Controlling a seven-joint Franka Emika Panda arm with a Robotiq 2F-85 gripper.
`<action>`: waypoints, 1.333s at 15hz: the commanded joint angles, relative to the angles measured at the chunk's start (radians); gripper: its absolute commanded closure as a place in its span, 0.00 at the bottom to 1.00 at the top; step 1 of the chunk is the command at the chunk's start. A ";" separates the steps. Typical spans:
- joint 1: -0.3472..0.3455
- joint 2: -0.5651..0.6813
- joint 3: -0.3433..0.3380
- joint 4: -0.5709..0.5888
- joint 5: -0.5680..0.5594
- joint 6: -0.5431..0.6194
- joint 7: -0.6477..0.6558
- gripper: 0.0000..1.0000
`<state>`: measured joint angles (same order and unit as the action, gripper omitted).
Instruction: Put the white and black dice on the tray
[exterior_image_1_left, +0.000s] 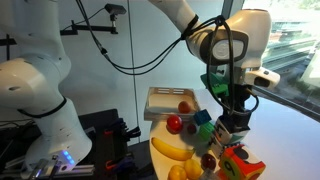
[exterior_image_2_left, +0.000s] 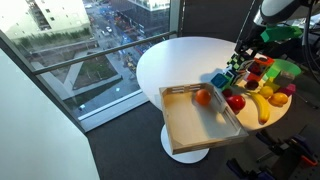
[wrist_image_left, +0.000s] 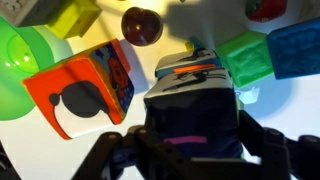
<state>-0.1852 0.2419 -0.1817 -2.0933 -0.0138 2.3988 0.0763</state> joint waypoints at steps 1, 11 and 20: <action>0.010 -0.038 -0.019 -0.021 -0.036 -0.009 0.040 0.51; 0.042 -0.200 0.007 -0.032 -0.035 -0.105 0.102 0.98; 0.101 -0.290 0.084 -0.057 -0.004 -0.111 0.118 0.96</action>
<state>-0.0982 -0.0072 -0.1193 -2.1258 -0.0336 2.3027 0.1829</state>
